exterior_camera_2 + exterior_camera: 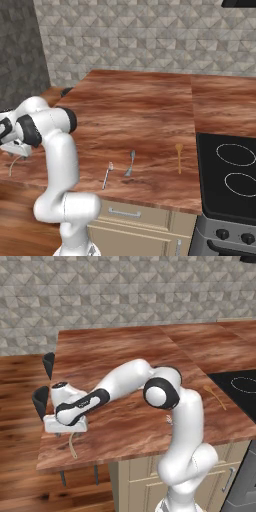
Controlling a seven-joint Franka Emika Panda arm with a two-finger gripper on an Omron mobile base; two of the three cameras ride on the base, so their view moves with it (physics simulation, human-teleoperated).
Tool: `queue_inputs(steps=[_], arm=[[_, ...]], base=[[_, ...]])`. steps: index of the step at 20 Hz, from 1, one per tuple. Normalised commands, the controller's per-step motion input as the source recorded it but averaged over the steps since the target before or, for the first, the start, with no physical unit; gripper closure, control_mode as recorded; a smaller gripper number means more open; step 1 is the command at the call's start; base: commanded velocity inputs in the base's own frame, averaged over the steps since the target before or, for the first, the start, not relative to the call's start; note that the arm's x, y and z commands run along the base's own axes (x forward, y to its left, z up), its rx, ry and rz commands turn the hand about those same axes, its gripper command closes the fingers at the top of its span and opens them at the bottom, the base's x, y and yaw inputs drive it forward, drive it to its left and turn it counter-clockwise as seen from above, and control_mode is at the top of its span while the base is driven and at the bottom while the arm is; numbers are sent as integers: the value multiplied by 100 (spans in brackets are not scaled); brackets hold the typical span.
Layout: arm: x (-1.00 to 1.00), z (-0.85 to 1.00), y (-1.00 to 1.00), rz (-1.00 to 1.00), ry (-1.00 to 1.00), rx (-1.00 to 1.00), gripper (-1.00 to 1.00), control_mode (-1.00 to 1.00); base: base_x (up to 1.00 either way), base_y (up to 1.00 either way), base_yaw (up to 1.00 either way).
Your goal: Organize the utensils by type. Pick up the wooden spoons from the counter and place them in the open cabinet. Then pick up the metallic utensils from the counter and place them in the open drawer.
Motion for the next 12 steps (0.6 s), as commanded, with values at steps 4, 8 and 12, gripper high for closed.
queue_inputs(steps=[4,8,12], arm=[[0,-30,2,0,0,0,-100,-100],[0,-31,0,0,0,0,-100,-100],[0,-35,-1,0,0,1,-100,-100]], base=[[0,0,0],[0,0,0],[0,0,0]])
